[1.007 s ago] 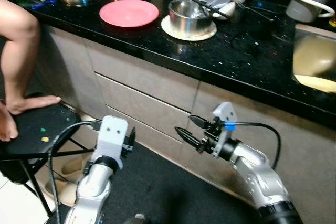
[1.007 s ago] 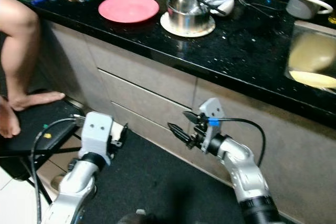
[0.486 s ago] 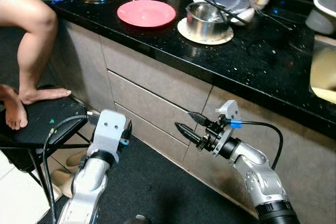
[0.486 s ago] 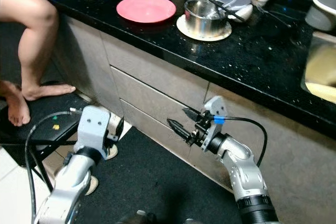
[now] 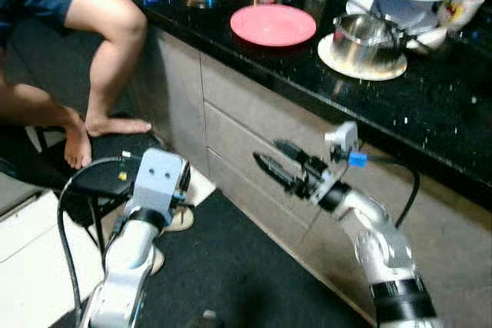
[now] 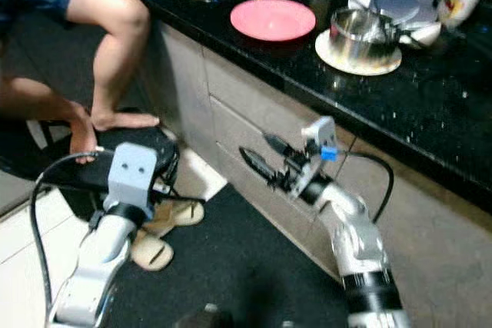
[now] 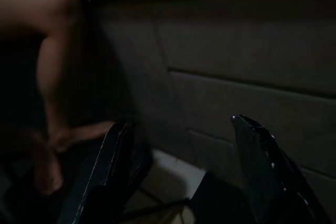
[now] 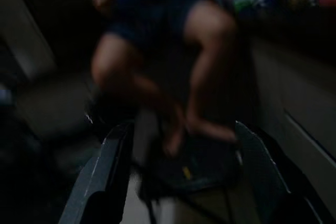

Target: Kitchen organization

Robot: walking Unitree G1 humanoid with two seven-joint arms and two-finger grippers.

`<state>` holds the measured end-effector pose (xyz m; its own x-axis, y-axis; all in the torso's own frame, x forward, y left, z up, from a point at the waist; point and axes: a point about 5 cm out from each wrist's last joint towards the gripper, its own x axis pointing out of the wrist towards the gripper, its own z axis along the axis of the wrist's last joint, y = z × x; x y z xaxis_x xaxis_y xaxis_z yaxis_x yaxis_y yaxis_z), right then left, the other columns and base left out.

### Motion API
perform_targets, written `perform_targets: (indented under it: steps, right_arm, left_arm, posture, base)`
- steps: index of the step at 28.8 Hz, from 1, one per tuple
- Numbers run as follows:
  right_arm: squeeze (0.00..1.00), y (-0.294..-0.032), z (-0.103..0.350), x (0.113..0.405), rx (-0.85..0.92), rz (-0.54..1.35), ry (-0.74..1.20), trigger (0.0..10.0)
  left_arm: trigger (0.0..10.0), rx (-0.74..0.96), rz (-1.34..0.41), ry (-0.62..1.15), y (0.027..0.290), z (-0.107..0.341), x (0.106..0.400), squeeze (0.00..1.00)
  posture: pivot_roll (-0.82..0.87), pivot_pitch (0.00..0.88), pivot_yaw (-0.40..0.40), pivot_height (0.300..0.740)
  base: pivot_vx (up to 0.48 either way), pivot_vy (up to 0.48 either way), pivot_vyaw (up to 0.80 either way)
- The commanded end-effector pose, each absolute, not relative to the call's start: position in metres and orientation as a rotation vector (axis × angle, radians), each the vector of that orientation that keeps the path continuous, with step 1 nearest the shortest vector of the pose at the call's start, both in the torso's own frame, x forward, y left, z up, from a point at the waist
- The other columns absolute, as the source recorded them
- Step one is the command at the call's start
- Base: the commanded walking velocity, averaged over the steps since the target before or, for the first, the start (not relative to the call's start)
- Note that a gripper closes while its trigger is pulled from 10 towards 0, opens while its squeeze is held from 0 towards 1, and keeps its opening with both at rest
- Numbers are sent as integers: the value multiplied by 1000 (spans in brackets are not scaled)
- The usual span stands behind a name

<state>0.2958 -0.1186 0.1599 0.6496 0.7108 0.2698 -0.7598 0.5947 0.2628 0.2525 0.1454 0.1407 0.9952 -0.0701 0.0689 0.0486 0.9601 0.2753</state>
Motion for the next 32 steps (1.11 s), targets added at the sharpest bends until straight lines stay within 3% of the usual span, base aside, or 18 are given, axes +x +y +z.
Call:
perform_targets:
  steps: [1,5,32]
  right_arm:
    - [0,-117,180,295,430,892,-207,10000]
    - [0,-114,192,293,507,938,-238,10000]
    - [0,-103,200,284,549,1027,-208,10000]
  left_arm:
    - [10000,284,-81,-117,138,150,252,0]
    - [10000,279,-89,-128,136,153,251,0]
    - [10000,271,-133,-130,125,152,252,0]
  posture:
    - [40,66,-71,740]
    - [41,65,-70,740]
    - [38,47,-68,740]
  base:
    - [0,0,0]
    - [64,0,0]
    - [288,0,0]
